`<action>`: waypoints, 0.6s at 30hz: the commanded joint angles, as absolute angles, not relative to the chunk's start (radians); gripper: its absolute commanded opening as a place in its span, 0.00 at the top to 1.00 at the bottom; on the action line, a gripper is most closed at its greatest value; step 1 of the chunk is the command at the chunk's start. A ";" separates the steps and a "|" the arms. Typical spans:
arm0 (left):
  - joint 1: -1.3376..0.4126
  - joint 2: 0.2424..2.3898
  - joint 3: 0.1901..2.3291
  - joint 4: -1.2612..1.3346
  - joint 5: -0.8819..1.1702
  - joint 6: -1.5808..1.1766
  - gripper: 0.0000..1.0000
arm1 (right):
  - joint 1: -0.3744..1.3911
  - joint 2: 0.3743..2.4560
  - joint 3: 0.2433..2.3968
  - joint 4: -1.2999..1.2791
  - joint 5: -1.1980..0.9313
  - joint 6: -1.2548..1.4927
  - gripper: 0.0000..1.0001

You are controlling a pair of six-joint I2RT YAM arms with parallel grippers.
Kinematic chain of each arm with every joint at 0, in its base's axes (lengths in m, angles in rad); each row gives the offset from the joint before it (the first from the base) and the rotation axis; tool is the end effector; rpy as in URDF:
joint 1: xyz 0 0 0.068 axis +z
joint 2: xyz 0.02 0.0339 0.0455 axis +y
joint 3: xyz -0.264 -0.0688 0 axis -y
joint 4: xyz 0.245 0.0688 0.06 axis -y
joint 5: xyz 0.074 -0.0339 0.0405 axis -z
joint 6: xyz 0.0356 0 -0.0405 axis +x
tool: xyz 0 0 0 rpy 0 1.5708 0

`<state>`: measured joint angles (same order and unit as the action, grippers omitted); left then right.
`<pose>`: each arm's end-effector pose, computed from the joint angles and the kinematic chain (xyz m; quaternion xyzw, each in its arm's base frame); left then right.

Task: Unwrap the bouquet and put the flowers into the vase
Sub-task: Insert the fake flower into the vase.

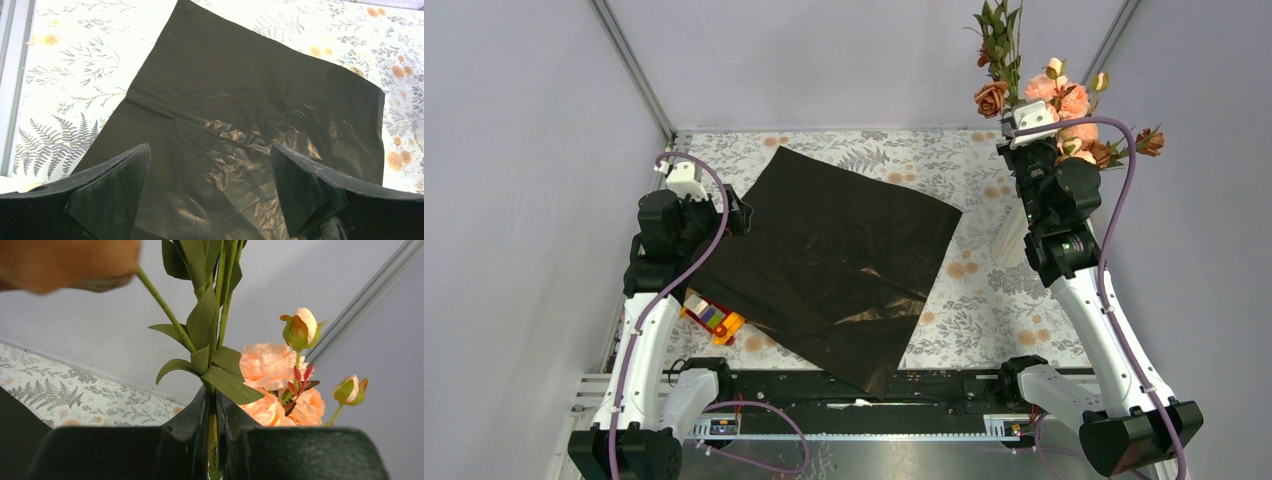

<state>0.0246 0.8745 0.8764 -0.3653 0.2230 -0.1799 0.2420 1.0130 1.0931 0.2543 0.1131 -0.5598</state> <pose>0.1973 -0.0030 0.3379 -0.0207 0.8203 -0.1351 0.5554 0.2175 0.0495 0.4528 -0.1834 0.5507 -0.1611 0.7982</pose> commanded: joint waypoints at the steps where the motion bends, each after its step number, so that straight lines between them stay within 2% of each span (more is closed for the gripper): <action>1: 0.028 0.874 0.878 -0.328 0.207 -0.164 0.01 | 0.211 0.995 1.076 0.332 0.142 -0.525 1.00; 18: 0.026 0.870 0.874 -0.333 0.204 -0.155 0.01 | 0.141 0.951 0.880 0.371 0.183 -0.400 1.00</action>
